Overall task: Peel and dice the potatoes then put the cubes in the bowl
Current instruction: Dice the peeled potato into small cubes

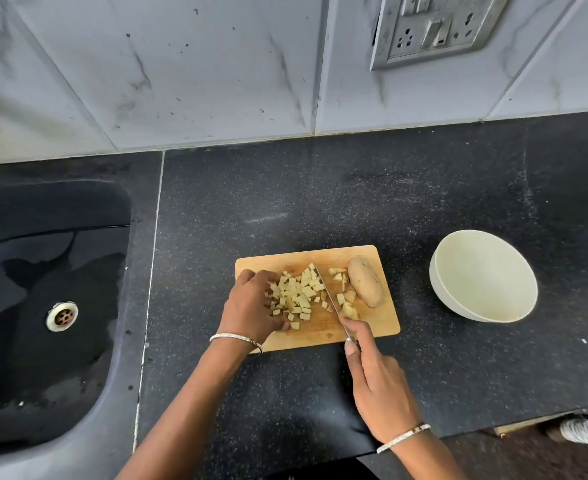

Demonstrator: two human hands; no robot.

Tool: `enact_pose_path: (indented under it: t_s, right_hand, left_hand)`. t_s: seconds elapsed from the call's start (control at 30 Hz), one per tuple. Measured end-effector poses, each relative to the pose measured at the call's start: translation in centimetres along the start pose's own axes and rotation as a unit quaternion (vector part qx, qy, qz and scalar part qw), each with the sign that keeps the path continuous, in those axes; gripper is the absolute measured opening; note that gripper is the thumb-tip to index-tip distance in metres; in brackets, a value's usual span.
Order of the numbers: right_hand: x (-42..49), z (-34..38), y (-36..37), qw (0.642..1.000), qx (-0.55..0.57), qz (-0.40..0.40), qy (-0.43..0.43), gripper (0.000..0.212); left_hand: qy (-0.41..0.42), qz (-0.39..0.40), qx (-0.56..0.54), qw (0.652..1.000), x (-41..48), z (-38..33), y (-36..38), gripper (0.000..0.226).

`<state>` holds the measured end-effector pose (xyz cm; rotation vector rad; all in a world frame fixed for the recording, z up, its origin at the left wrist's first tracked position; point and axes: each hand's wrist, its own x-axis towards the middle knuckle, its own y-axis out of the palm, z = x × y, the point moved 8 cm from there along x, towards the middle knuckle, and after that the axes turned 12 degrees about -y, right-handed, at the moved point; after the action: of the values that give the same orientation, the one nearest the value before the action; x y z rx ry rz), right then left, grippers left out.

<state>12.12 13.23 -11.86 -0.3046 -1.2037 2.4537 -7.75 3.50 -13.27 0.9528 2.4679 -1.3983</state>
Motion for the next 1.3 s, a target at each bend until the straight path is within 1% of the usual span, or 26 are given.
enact_pose_path:
  t_s: [0.1, 0.27, 0.4, 0.57, 0.9, 1.0, 1.13, 1.3]
  right_hand:
    - [0.1, 0.3, 0.3, 1.0, 0.0, 0.005, 0.004, 0.036]
    - [-0.4, 1.0, 0.7, 0.999, 0.035, 0.005, 0.001, 0.034]
    - [-1.3, 1.9, 1.8, 0.997, 0.082, 0.009, 0.01, 0.035]
    - [-1.2, 3.1, 2.9, 0.992, 0.124, 0.01, 0.02, 0.034]
    - [-0.2, 3.9, 3.2, 0.991, 0.134, 0.001, 0.025, 0.035]
    - [-0.3, 3.6, 2.4, 0.991, 0.13, -0.012, 0.008, 0.036]
    - [-0.5, 2.6, 1.8, 0.991, 0.132, -0.031, 0.006, 0.036]
    - [-1.0, 1.9, 0.7, 0.99, 0.131, -0.059, -0.006, 0.034]
  left_hand:
    - [0.007, 0.0, 0.0, 1.0, 0.3, 0.0, 0.1, 0.082]
    - [0.02, 0.005, 0.005, 1.0, 0.4, 0.0, -0.1, 0.082]
    - [0.03, -0.003, 0.024, 0.999, 0.4, -0.2, -0.4, 0.079]
    - [0.026, 0.001, 0.038, 0.999, 0.1, -0.5, -0.4, 0.082]
    - [0.023, -0.004, 0.056, 0.998, -0.7, -0.9, -0.5, 0.084]
    - [0.028, -0.01, 0.036, 0.999, -0.9, -1.5, -1.2, 0.078]
    - [0.062, -0.011, 0.012, 0.998, -1.2, -2.8, -1.4, 0.067]
    - [0.087, -0.029, -0.032, 0.995, -1.0, -3.1, -1.7, 0.048]
